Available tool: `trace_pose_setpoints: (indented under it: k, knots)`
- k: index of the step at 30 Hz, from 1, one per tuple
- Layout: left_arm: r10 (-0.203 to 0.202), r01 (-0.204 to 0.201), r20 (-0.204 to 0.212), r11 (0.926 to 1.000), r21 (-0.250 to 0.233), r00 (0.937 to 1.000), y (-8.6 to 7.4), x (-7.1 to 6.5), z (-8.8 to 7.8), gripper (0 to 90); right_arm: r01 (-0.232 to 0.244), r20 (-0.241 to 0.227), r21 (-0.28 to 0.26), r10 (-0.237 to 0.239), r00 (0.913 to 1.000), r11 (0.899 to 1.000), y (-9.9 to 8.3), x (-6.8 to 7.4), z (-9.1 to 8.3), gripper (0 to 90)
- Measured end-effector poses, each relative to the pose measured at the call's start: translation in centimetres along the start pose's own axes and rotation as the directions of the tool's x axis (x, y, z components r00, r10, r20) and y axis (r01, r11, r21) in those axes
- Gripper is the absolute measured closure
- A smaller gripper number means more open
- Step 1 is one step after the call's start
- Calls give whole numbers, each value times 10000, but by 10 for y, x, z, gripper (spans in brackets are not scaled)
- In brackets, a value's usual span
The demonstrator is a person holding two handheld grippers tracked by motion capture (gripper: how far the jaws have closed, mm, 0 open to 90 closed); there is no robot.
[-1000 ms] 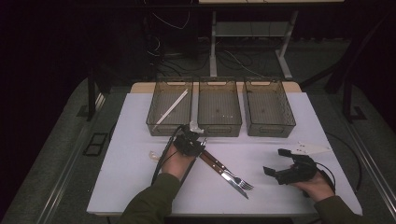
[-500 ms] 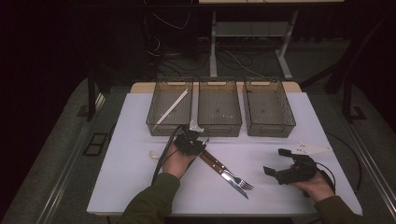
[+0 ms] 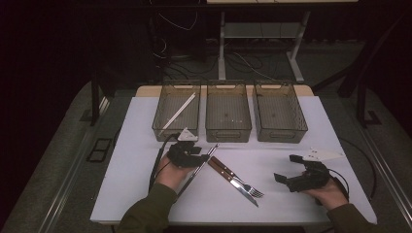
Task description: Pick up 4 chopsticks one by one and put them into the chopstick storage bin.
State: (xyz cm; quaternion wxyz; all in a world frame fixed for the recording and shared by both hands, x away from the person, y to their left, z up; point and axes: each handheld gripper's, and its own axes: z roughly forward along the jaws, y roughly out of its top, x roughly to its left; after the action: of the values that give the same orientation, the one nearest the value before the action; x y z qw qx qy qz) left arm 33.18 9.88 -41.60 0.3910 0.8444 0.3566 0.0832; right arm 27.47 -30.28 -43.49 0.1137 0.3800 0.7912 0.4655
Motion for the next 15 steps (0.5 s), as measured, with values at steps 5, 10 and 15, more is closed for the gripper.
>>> trace_pose_setpoints:
  k: [5, 10, 15]
  knots:
    - [165, -165, 11, 9998, 75, 9999, -12, -9, -6, 633, 9, -6, 3, -9, 10000, 10000, 0, 0, 0, 8]
    - [150, -136, -323, 9990, 430, 9994, -21, -9, -4, 704, 33, 9, 0, -33, 10000, 10000, 0, 0, 0, 9]
    - [-270, 283, -270, 9983, 507, 9993, -30, -6, -6, 745, 5, 15, -7, -5, 10000, 10000, 0, 0, 0, 8]
